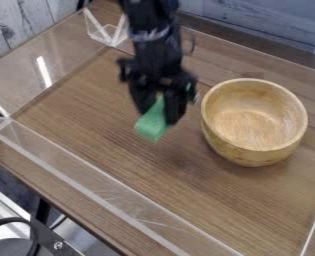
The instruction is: Put the green block in the brown bowl
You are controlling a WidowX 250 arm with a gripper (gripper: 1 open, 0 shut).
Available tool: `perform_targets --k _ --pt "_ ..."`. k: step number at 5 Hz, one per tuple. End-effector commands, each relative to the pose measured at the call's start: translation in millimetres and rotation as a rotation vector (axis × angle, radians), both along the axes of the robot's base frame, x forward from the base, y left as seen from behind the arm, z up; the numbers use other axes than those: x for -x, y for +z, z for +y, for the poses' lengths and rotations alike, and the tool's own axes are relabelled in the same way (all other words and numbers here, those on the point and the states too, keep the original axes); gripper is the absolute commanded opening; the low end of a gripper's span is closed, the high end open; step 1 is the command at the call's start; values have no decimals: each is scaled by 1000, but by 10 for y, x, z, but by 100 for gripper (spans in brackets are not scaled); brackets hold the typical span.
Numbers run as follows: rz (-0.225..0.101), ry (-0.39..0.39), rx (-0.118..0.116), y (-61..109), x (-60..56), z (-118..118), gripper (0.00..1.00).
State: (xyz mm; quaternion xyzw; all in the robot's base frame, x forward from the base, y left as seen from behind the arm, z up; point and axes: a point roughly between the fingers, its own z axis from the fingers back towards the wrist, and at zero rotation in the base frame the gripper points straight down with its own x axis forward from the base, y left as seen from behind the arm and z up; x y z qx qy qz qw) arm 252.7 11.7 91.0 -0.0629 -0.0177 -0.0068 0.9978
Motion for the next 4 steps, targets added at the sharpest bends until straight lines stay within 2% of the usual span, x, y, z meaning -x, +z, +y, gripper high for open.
perform_targets --k 1,2,3,4 --pt "-64 -9 17 248 -331 -206 0" --pt "-67 -44 29 267 -514 -490 0" --pt "-63 -74 33 227 -598 -661 0" --pt "-56 -90 31 169 -617 -727 0"
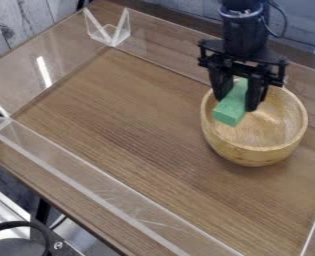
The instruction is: Put the green block in the brown bowl
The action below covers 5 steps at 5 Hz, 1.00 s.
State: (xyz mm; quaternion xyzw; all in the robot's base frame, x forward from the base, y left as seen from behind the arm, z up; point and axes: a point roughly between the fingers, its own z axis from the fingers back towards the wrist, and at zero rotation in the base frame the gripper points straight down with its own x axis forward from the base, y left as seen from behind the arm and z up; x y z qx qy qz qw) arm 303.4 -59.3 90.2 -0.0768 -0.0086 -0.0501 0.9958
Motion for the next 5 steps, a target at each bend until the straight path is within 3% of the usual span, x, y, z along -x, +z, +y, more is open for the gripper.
perform_targets --k 1,5 --pt "-63 -19 4 117 -126 -87 0" --pt "-43 -59 -18 -97 -212 -226 0"
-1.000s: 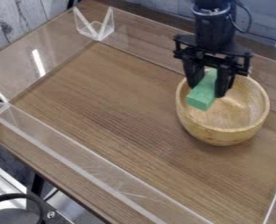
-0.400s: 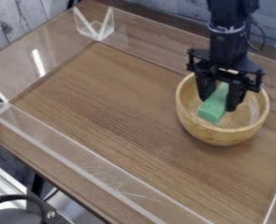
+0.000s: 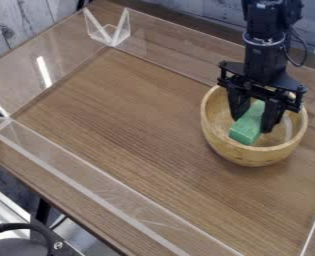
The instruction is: Put the green block in the brown bowl
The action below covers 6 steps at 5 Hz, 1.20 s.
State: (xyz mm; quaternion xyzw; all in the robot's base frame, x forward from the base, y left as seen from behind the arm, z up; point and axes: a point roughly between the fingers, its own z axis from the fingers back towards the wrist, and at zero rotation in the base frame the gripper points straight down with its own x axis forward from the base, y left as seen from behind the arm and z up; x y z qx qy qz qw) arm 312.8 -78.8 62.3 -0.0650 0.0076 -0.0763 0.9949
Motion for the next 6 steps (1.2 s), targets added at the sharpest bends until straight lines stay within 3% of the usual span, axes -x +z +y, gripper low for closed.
perform_targets --k 1,5,6 --pt "-68 -9 6 158 -137 -43 0" --pt "-61 -12 -2 65 -208 -54 0" --pt "-56 -10 -3 83 -209 -51 100"
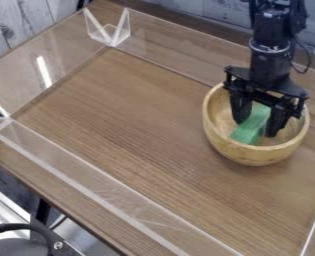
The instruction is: Put the green block in the brown bowl
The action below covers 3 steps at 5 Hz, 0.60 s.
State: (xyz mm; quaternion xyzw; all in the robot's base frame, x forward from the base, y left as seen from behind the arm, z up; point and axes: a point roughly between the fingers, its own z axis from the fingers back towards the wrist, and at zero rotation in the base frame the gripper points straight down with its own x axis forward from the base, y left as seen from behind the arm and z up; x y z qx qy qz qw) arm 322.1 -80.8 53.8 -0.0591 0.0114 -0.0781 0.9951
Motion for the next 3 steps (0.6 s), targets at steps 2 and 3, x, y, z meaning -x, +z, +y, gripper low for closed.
perform_targets --k 2,3 --pt "-100 7 17 400 -90 24 100" --pt "-148 18 23 653 -82 61 100"
